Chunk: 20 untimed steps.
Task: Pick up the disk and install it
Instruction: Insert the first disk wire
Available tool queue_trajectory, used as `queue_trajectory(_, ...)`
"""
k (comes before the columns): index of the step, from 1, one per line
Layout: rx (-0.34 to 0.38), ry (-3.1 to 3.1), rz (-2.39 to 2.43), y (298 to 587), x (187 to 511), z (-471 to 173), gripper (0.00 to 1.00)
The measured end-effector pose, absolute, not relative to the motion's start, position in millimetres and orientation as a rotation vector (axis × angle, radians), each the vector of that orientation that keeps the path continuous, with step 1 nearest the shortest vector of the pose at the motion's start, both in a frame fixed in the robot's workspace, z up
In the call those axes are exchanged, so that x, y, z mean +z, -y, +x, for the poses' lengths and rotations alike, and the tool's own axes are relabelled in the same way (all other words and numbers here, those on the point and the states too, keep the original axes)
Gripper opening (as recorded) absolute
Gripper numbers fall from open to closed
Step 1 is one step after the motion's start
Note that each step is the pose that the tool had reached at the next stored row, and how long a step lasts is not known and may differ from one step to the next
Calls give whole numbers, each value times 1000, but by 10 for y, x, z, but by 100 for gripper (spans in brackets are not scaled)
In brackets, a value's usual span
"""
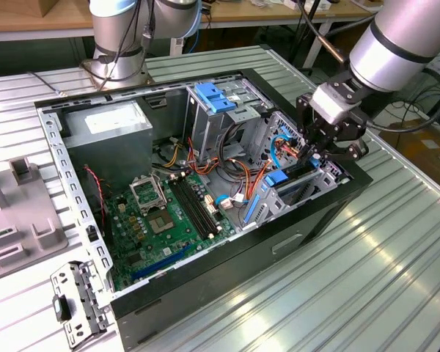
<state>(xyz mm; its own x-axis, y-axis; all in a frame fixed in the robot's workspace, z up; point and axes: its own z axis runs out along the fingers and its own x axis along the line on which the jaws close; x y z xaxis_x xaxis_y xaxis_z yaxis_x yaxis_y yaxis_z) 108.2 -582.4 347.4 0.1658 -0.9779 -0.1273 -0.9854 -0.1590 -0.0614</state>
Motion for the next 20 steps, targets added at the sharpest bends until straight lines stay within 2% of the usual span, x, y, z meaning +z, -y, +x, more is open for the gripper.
queue_trajectory(20, 62, -2215, -2030, 5824, 3471, 1053, 17)
